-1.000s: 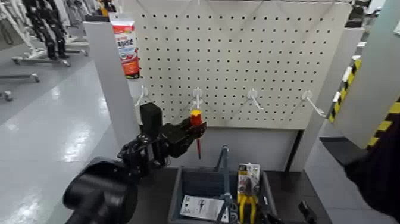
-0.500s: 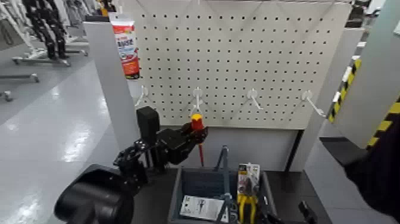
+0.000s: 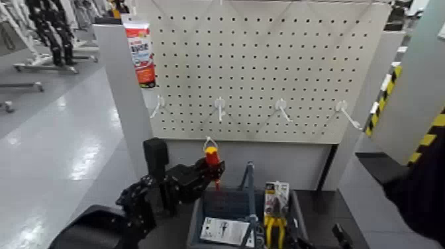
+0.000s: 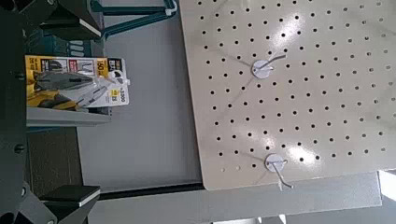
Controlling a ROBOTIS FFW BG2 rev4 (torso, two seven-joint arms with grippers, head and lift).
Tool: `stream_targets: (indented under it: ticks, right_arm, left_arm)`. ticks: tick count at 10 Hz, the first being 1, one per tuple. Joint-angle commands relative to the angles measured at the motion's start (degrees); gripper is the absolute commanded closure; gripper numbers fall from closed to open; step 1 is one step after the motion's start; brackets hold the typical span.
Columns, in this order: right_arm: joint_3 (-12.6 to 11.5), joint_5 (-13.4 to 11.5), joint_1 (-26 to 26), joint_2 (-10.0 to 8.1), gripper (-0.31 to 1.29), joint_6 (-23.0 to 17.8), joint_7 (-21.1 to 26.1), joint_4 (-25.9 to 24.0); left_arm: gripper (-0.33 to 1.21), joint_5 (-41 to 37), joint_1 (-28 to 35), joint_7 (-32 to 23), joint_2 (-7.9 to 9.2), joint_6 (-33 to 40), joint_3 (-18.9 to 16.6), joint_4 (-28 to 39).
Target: Put the red screwdriver into the crate.
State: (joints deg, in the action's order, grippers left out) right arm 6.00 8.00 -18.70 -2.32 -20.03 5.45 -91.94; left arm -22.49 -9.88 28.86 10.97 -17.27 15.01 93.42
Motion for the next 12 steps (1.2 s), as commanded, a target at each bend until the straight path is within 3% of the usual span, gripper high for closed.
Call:
stream_targets:
  ticks: [1,5,6,7,8,10,12]
  right_arm:
    - [0.0,0.0,0.0,0.04,0.13,0.0,0.0,-0.1]
    - [0.0,0.0,0.0,0.21,0.13,-0.1,-0.1,0.0]
    - [0.0,0.0,0.0,0.21,0.13,-0.1,-0.1,0.0]
    - [0.0,0.0,0.0,0.30,0.13,-0.2,-0.1,0.0]
    - [0.0,0.0,-0.1,0.30,0.13,-0.2,-0.1,0.0]
    - [0.0,0.0,-0.1,0.48,0.13,-0.3,-0.1,0.1]
    - [-0.1,0.0,-0.1,0.48,0.13,-0.2,-0.2,0.1]
  left_arm:
    - [1.10,-5.4,1.5,0.1,0.10,-0.2,0.0,-2.6]
    - [1.07,-14.3,-0.1,-0.6,-0.42,0.0,4.0,-11.3]
    - [0.73,-15.4,-0.5,-2.8,-0.60,-2.2,4.6,-11.3]
    - [0.28,-16.3,-0.4,-4.3,-0.51,-4.1,4.8,-11.0]
    - [0.08,-17.0,-0.2,-5.4,-0.42,-5.7,4.9,-10.8]
    - [0.17,-17.2,-0.1,-5.5,-0.42,-5.7,4.5,-10.3]
    - [0.17,-12.3,0.5,-5.7,-0.34,-4.9,2.3,-6.3]
